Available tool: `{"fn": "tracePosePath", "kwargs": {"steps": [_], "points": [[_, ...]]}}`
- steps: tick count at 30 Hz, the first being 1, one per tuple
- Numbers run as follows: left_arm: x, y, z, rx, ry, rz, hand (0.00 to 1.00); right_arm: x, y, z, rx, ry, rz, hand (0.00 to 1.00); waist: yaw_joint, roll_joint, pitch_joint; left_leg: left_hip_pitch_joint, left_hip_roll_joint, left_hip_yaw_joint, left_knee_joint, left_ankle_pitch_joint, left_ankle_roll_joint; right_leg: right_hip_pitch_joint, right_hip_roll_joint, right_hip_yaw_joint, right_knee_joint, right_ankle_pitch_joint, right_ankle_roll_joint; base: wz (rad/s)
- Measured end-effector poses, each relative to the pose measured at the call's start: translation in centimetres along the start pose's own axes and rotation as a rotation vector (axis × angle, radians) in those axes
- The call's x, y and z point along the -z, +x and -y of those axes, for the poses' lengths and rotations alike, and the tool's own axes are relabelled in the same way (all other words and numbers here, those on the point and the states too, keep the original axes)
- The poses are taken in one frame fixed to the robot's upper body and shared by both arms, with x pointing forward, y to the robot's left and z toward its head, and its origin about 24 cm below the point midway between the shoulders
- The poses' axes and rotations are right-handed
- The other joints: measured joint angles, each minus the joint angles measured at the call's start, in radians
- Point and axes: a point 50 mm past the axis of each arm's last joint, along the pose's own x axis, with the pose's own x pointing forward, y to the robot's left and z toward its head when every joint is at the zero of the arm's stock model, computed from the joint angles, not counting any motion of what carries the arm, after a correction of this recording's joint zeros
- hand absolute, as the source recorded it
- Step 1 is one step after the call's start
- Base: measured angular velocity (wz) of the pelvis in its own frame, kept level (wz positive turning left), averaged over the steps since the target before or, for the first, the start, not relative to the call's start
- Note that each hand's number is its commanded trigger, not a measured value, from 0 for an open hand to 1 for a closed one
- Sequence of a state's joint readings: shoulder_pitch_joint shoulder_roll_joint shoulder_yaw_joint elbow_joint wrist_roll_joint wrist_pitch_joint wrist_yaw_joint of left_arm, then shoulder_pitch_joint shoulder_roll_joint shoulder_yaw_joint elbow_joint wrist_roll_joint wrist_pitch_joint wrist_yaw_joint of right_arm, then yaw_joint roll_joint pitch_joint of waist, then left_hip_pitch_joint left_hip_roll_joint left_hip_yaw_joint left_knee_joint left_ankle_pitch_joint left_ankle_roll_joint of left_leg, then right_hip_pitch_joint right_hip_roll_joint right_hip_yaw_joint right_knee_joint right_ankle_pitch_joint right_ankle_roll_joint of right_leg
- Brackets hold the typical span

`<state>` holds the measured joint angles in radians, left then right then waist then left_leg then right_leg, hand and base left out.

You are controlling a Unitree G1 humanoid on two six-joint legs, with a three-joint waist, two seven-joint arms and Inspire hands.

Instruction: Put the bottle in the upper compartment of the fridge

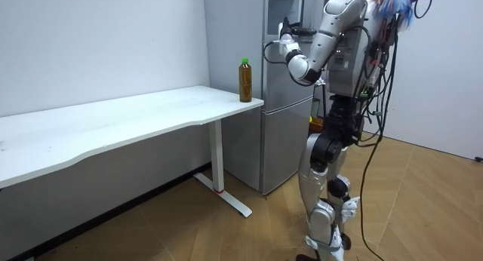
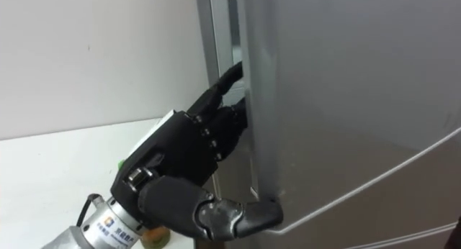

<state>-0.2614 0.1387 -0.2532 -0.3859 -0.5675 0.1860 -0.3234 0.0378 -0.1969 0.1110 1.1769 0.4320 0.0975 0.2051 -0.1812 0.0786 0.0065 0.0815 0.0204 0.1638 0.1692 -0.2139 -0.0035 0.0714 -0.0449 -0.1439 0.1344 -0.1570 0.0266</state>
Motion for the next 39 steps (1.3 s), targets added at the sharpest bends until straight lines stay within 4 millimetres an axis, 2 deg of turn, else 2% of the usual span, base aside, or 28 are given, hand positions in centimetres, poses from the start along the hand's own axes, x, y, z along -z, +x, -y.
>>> {"fn": "tracePosePath", "kwargs": {"steps": [11, 15, 19, 21, 24, 27, 31, 39], "points": [[0.5, 0.2, 1.2, 0.104, -0.069, -0.001, 0.00, -0.1, 0.0, 0.0, -0.008, -0.002, 0.003, 0.00, -0.004, 0.004, 0.0021, 0.000, -0.001, 0.005, 0.000, 0.000, 0.000, -0.003, -0.001, 0.005, 0.000, 0.000, 0.002, 0.00], [1.0, 0.4, 2.3, 0.169, -0.087, -0.019, 0.00, -0.3, 0.0, -0.1, -0.014, -0.006, 0.004, 0.00, -0.011, 0.006, 0.0029, 0.002, 0.000, 0.015, 0.000, 0.000, 0.000, -0.004, 0.000, 0.007, 0.000, 0.000, 0.002, -0.06], [2.0, 0.5, 3.5, 0.251, -0.107, -0.083, 0.00, -0.5, 0.0, 0.0, -0.016, -0.006, 0.010, 0.00, -0.029, 0.011, 0.0071, 0.003, 0.001, 0.027, 0.000, 0.000, 0.000, -0.008, 0.001, 0.019, 0.000, 0.000, 0.002, -0.09], [2.2, 0.6, 4.1, 0.291, -0.118, -0.087, 0.00, -0.5, 0.0, -0.1, -0.019, -0.002, 0.013, 0.00, -0.041, 0.012, 0.0068, 0.004, 0.002, 0.029, -0.001, 0.000, 0.000, -0.011, 0.002, 0.023, 0.001, 0.000, 0.001, -0.10], [2.9, 0.5, 4.8, 0.344, -0.134, -0.141, 0.00, -0.7, 0.1, -0.4, -0.033, 0.008, 0.021, 0.00, -0.061, 0.010, 0.0077, 0.003, 0.005, 0.030, -0.002, 0.000, 0.000, -0.014, 0.006, 0.027, 0.002, 0.000, 0.000, -0.05], [3.5, 0.3, 5.3, 0.376, -0.147, -0.195, 0.00, -0.6, 0.1, -0.4, -0.036, 0.027, 0.022, 0.00, -0.065, 0.008, 0.0094, 0.003, 0.007, 0.037, -0.003, 0.000, 0.000, -0.018, 0.007, 0.033, 0.002, 0.000, -0.001, -0.06], [3.6, 0.3, 5.4, 0.381, -0.149, -0.201, 0.00, -0.6, 0.2, -0.6, -0.047, 0.031, 0.022, 0.00, -0.067, -0.006, 0.0152, 0.002, 0.007, 0.041, -0.003, 0.000, 0.000, -0.020, 0.008, 0.036, 0.001, 0.000, -0.001, -0.02], [3.6, 0.3, 5.4, 0.381, -0.149, -0.202, 0.00, -0.5, 0.2, -0.7, -0.052, 0.031, 0.021, 0.00, -0.067, -0.016, 0.0132, 0.002, 0.007, 0.043, -0.003, 0.000, 0.000, -0.020, 0.008, 0.037, 0.000, 0.000, -0.001, 0.00]]}}
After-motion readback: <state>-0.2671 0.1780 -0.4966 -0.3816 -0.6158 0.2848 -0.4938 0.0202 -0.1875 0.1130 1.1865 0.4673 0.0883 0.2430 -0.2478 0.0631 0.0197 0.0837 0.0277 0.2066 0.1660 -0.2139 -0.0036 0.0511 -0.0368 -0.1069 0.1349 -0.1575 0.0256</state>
